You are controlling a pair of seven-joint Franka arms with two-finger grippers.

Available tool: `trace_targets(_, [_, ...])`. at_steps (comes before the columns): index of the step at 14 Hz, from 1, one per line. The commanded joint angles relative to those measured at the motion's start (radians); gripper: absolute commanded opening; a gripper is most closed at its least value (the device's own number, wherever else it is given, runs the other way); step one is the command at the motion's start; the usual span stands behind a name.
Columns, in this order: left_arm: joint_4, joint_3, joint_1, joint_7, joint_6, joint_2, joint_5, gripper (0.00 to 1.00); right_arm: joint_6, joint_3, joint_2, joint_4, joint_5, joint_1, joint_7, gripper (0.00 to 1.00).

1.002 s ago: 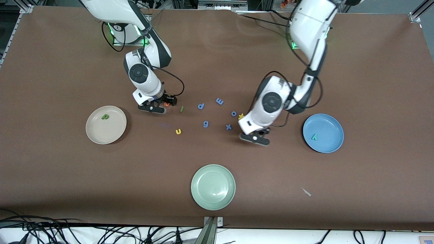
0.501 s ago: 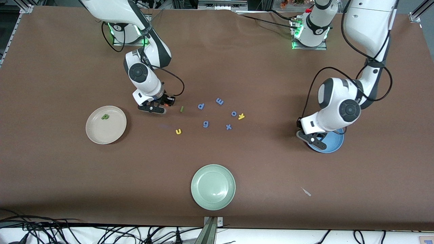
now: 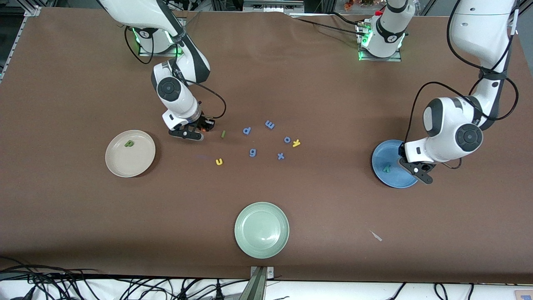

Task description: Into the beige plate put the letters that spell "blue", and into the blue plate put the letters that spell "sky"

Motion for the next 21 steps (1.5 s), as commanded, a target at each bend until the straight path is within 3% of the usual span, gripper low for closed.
trace_targets(1, [-0.019,0.015,-0.001,0.034,0.002,-0.038,0.017,0.78,-0.079,-0.062,-0.048,0.018,0.007,0.004,-0.104,0.14])
trace_targets(4, [-0.017,0.009,-0.015,0.012,-0.006,-0.072,0.012,0.79,-0.215,-0.181,-0.077,0.052,0.007,0.004,-0.297,0.14])
trace_targets(7, [-0.016,-0.034,-0.073,-0.009,-0.006,-0.089,-0.018,0.78,-0.237,-0.290,-0.080,0.057,0.007,0.003,-0.478,0.14])
trace_targets(11, [-0.002,-0.068,-0.241,-0.238,0.005,-0.069,-0.104,0.78,-0.237,-0.402,-0.036,0.097,0.006,-0.014,-0.656,0.16])
trace_targets(12, [0.004,-0.066,-0.292,-0.335,0.006,-0.055,-0.104,0.78,-0.237,-0.413,-0.022,0.109,0.006,-0.026,-0.676,0.32])
trace_targets(13, [0.007,-0.068,-0.341,-0.430,0.009,-0.049,-0.104,0.78,-0.237,-0.413,-0.012,0.115,0.006,-0.038,-0.676,0.84])
trace_targets(14, [0.030,-0.068,-0.396,-0.530,0.009,-0.032,-0.104,0.78,-0.239,-0.412,-0.010,0.127,0.007,-0.035,-0.667,1.00])
trace_targets(17, [0.116,-0.068,-0.533,-0.708,0.009,0.049,-0.094,0.78,-0.301,-0.403,-0.010,0.173,0.011,-0.026,-0.603,1.00])
trace_targets(21, [0.170,-0.063,-0.612,-0.727,0.081,0.156,-0.098,0.78,-0.459,-0.372,0.015,0.296,0.012,0.061,-0.371,1.00])
